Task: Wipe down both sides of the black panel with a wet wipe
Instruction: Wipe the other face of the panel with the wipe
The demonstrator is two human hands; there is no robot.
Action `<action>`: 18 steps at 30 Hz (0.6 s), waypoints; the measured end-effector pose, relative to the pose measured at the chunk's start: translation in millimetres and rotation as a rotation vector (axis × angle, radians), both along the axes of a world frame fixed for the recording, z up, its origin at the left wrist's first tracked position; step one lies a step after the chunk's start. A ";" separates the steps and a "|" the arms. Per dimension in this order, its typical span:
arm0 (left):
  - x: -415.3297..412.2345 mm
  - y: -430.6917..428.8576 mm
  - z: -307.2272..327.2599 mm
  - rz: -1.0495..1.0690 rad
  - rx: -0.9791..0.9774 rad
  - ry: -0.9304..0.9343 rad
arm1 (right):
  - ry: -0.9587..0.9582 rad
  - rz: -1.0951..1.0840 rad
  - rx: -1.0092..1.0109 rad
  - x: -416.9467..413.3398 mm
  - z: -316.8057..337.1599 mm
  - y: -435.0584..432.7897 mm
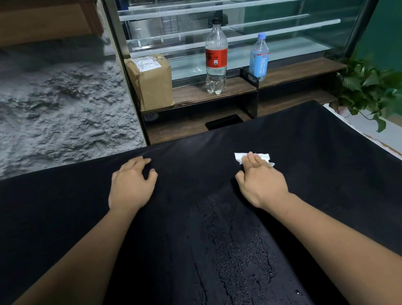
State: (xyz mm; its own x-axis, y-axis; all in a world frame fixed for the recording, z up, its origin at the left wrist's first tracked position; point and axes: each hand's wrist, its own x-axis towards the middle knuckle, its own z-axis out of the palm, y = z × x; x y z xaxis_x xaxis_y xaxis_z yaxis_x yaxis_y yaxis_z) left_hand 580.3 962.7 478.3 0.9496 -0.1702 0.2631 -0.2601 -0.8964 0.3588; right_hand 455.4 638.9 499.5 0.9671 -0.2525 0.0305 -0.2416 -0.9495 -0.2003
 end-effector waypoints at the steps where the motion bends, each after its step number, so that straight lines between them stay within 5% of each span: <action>1: 0.1 0.0 0.2 0.001 0.001 -0.001 | 0.006 -0.006 -0.008 -1.0 -0.3 5.7; 18: -1.1 -0.9 0.9 0.002 0.012 -0.019 | 0.000 0.272 0.016 -37.2 -0.7 137.5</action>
State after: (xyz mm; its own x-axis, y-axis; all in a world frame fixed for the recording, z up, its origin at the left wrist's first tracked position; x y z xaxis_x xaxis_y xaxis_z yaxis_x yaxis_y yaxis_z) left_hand 579.1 961.9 479.1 0.9448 -0.1715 0.2791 -0.2650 -0.9010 0.3435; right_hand 418.3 776.4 498.9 0.9995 0.0161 0.0284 0.0218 -0.9763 -0.2154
